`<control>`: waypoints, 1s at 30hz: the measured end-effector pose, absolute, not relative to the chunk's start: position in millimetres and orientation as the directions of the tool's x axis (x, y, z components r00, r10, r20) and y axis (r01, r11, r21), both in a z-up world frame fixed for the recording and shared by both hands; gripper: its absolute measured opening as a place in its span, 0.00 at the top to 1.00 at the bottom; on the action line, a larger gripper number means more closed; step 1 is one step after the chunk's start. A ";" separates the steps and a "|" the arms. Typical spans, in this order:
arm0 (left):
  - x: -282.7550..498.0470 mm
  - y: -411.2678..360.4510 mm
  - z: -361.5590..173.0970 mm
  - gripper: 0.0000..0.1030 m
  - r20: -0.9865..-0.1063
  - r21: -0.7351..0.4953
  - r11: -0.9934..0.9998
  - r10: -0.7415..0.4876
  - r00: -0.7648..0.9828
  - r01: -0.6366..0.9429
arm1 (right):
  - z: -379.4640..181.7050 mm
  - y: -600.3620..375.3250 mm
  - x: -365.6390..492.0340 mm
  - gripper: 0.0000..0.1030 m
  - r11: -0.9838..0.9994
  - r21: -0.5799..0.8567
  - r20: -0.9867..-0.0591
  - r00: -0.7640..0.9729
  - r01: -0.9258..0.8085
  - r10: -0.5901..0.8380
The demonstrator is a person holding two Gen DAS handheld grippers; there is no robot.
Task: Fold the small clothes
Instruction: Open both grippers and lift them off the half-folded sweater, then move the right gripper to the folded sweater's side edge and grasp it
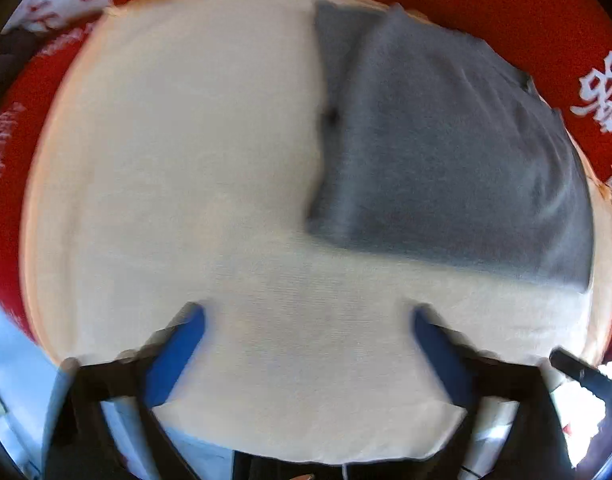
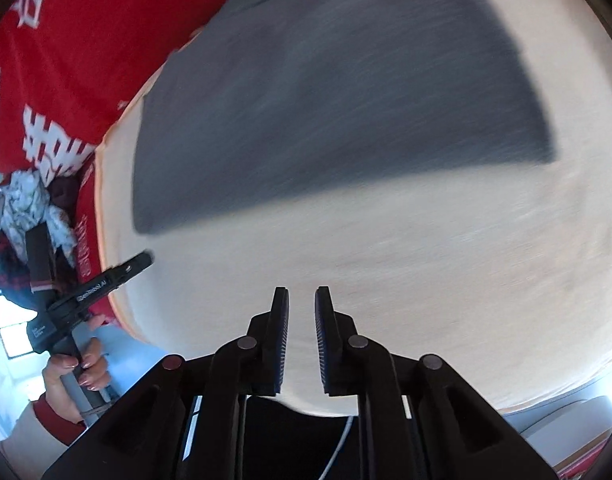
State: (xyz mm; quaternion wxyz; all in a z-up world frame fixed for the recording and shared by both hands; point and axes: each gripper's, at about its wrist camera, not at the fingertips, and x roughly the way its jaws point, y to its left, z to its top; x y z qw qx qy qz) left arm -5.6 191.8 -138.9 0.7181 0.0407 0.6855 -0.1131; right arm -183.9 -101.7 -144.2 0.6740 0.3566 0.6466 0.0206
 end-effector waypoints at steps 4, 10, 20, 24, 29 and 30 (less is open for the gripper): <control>2.0 197.6 -133.8 0.01 -0.992 -0.110 0.962 -0.121 0.030 0.249 | -140.8 -67.5 -175.4 0.72 0.745 0.524 -0.846 0.152 0.414 0.511; 6.4 214.1 -146.3 0.02 -0.993 -0.115 0.963 -0.121 0.013 0.243 | -137.1 -42.7 -160.0 0.52 0.731 0.542 -0.833 0.150 0.414 0.532; 15.2 241.6 -162.5 0.02 -0.984 -0.177 0.971 -0.176 -0.022 0.163 | -148.0 -26.1 -134.5 0.41 0.625 0.622 -0.763 0.188 0.471 0.619; 25.0 251.5 -159.0 0.02 -0.980 -0.196 0.972 -0.199 0.009 0.128 | -173.0 -10.7 -116.3 0.41 0.472 0.703 -0.663 0.249 0.532 0.706; 32.6 264.0 -153.9 0.02 -0.981 -0.187 0.975 -0.192 0.033 0.116 | -214.1 14.3 -101.1 0.41 0.205 0.764 -0.521 0.397 0.612 0.755; 34.4 266.4 -154.2 0.02 -0.981 -0.186 0.976 -0.191 0.036 0.113 | -219.4 16.9 -100.9 0.41 0.161 0.767 -0.504 0.428 0.621 0.750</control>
